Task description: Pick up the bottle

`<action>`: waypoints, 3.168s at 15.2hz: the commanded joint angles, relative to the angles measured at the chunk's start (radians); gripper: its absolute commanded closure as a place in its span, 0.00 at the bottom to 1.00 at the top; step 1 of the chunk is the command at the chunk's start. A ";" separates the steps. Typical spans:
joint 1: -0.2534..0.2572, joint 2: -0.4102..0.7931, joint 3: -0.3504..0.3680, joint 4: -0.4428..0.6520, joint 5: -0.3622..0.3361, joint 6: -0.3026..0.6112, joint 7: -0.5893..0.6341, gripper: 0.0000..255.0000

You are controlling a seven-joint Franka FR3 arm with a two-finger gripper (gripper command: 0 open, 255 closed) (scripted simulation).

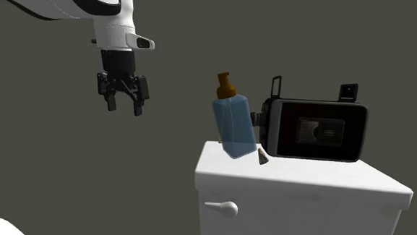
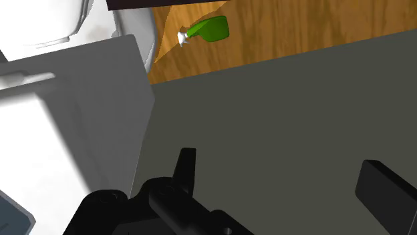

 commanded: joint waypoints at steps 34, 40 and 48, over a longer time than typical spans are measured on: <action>-0.134 0.740 -0.294 0.937 -0.161 -0.352 -0.374 0.00; -0.135 0.742 -0.295 0.938 -0.161 -0.350 -0.376 1.00; -0.139 0.779 -0.299 1.041 -0.151 -0.417 -0.392 1.00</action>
